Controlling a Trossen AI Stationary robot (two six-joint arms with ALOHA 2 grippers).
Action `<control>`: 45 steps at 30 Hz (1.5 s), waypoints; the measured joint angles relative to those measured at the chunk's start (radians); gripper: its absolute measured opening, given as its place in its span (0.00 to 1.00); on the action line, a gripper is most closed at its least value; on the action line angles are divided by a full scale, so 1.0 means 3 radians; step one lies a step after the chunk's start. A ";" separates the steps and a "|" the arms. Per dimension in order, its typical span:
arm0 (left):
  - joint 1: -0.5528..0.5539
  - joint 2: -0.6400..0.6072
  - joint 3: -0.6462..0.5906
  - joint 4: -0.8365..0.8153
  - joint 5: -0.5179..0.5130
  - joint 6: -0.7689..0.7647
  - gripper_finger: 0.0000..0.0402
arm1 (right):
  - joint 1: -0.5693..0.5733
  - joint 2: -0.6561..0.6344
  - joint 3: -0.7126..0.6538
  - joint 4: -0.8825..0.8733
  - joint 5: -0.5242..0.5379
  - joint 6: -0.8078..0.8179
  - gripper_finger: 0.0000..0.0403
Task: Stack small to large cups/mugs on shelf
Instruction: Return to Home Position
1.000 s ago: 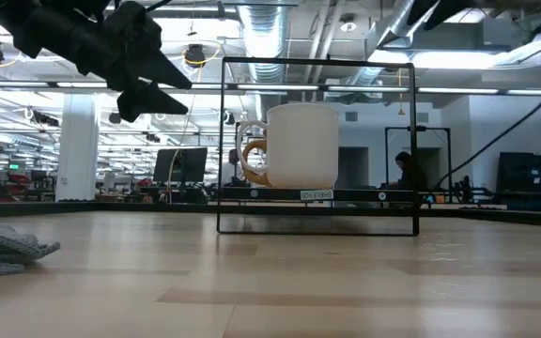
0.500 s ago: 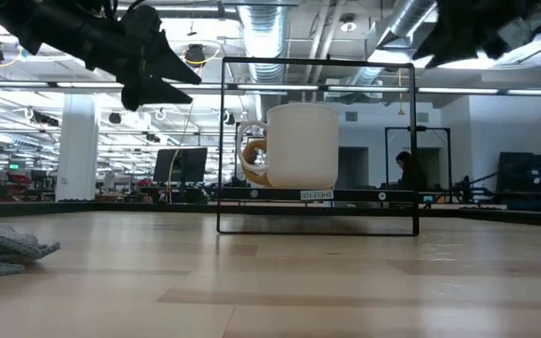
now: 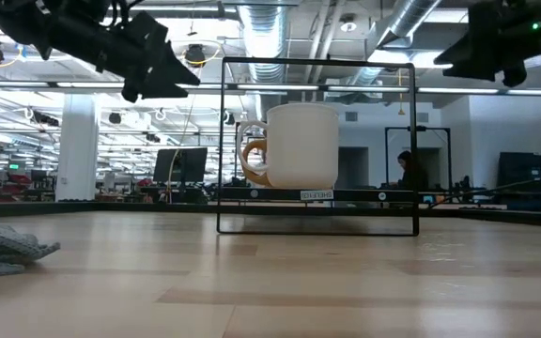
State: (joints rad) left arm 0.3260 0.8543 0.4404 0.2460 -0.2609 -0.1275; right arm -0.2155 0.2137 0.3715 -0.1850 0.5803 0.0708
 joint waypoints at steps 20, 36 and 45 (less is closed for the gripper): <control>0.1072 -0.0137 0.0000 0.0084 0.0583 0.0162 0.67 | -0.1502 -0.0081 -0.0632 0.0774 -0.1056 0.0205 0.61; 0.1086 -0.0934 -0.0038 -0.0543 0.0401 0.0141 0.67 | -0.1903 -0.0081 -0.0693 0.0786 -0.1410 0.0292 0.61; 0.1086 -0.1475 -0.0948 0.0450 0.0391 -0.0275 0.67 | -0.1908 -0.0081 -0.0693 0.0800 -0.1410 0.0297 0.61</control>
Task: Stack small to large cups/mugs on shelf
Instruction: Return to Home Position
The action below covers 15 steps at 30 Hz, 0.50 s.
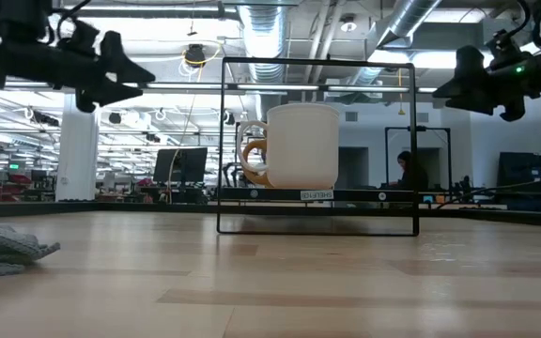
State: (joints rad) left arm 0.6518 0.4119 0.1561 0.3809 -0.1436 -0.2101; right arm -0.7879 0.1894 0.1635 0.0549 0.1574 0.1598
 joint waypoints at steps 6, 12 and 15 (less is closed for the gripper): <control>0.0000 -0.0322 -0.0317 0.0004 -0.0003 -0.0142 0.67 | 0.0000 0.0000 0.0000 0.0012 0.0000 0.0016 0.61; 0.0000 -0.0446 -0.0448 -0.0071 -0.0009 -0.0190 0.67 | 0.0000 0.0000 0.0000 0.0014 0.0000 0.0002 0.61; 0.0000 -0.0442 -0.0483 -0.0167 -0.0040 -0.0245 0.67 | 0.0000 -0.0003 -0.0032 0.0019 0.0001 0.0007 0.61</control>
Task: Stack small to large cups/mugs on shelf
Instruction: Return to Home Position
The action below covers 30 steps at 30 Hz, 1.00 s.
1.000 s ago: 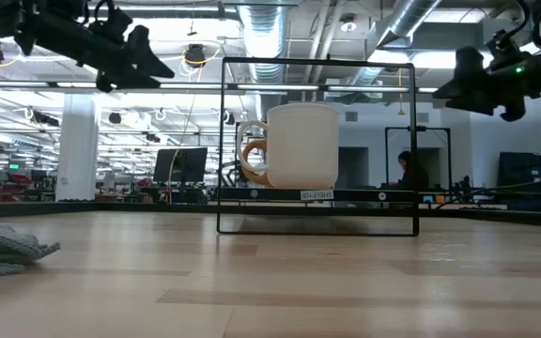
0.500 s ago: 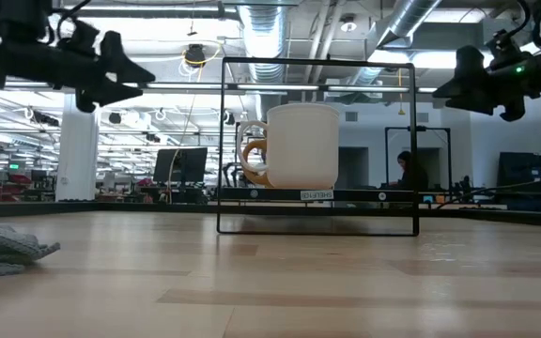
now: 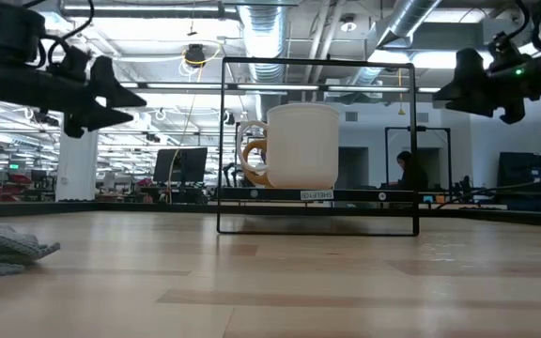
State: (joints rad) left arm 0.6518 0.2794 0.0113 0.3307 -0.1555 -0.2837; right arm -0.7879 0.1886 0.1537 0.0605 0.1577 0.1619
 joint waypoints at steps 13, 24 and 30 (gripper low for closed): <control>0.0000 -0.0002 -0.0004 -0.0194 -0.0170 0.0014 0.67 | 0.0000 -0.0002 -0.0489 0.0727 0.0009 0.0257 0.61; 0.0000 -0.0002 -0.0008 -0.0259 -0.0169 0.0032 0.67 | 0.0000 -0.0288 -0.0490 0.0684 0.0000 0.0201 0.61; -0.0001 -0.0002 -0.0010 -0.0257 -0.0092 0.0056 0.67 | 0.0000 -0.0631 -0.0491 0.0272 0.0000 0.0228 0.61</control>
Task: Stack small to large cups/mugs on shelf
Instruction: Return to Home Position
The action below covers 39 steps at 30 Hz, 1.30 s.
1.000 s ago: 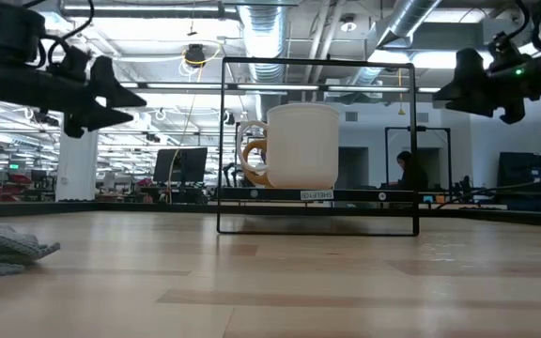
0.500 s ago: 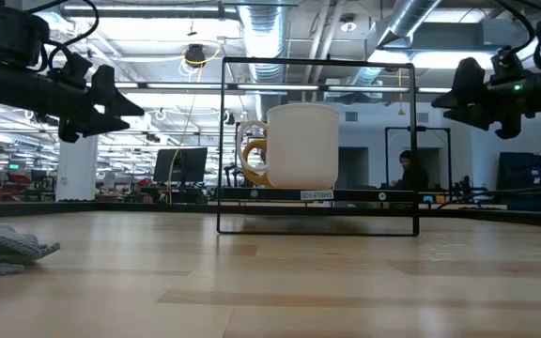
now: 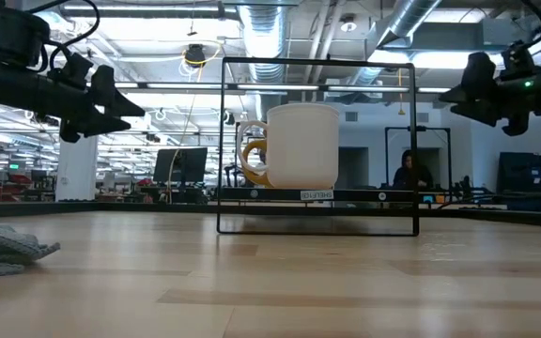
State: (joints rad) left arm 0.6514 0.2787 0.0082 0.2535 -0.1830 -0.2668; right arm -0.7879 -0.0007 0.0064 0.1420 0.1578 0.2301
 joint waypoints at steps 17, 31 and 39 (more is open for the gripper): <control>-0.0009 -0.0921 -0.0004 -0.0536 0.0024 0.0105 0.67 | 0.0069 0.0009 0.0036 -0.0198 -0.0001 0.0017 0.61; -0.0010 -0.0834 -0.0004 -0.0705 0.0368 0.0067 0.67 | 0.0066 0.0022 0.0042 -0.0441 0.0001 -0.0006 0.61; -0.0010 -0.0819 -0.0004 -0.0745 0.0583 0.0022 0.67 | 0.0066 0.0023 0.0043 -0.0455 0.0000 -0.0007 0.61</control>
State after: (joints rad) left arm 0.6483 0.0330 0.0071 0.0299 -0.0082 -0.2604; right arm -0.7681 0.0063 0.0193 0.0055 0.1579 0.2279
